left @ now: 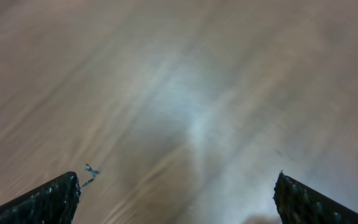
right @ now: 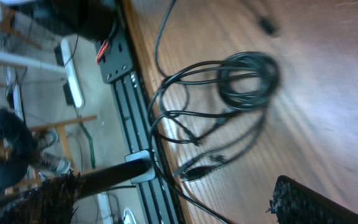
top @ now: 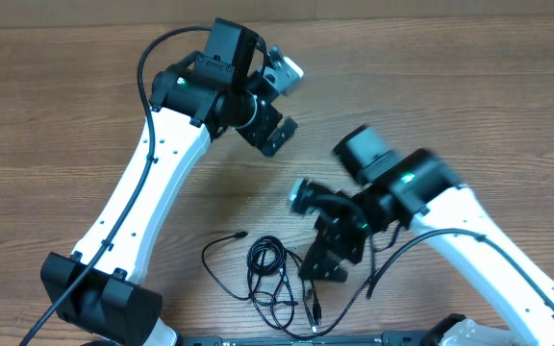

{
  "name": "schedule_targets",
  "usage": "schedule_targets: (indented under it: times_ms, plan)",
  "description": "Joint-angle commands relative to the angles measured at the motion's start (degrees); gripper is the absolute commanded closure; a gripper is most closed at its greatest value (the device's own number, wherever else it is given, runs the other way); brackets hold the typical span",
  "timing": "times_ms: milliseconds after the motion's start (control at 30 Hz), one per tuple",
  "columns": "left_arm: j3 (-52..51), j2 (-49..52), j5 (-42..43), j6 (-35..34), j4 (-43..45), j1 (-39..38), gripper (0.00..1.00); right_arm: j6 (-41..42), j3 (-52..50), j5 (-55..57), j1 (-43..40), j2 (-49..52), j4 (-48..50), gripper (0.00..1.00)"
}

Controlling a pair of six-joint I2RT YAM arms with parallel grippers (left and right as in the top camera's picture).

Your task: Untangle cables

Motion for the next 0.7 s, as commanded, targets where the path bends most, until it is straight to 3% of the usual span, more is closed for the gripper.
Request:
schedule_targets:
  times_ms: [0,367,667]
  plan:
    - [-0.2,-0.2,-8.3,-9.0,1.5,3.2,0.0,5.9,-2.6,1.8,4.6,-0.2,2.8,0.0]
    - [-0.2,-0.2,-7.8,-12.0,2.1,11.6,0.0,26.5,-12.6,10.6,17.9,-0.1,23.1,0.0]
    - [-0.2,-0.2,-7.9,-11.9,2.1,11.5,0.01,32.5,-18.1,17.3,23.6,2.2,28.5,0.0]
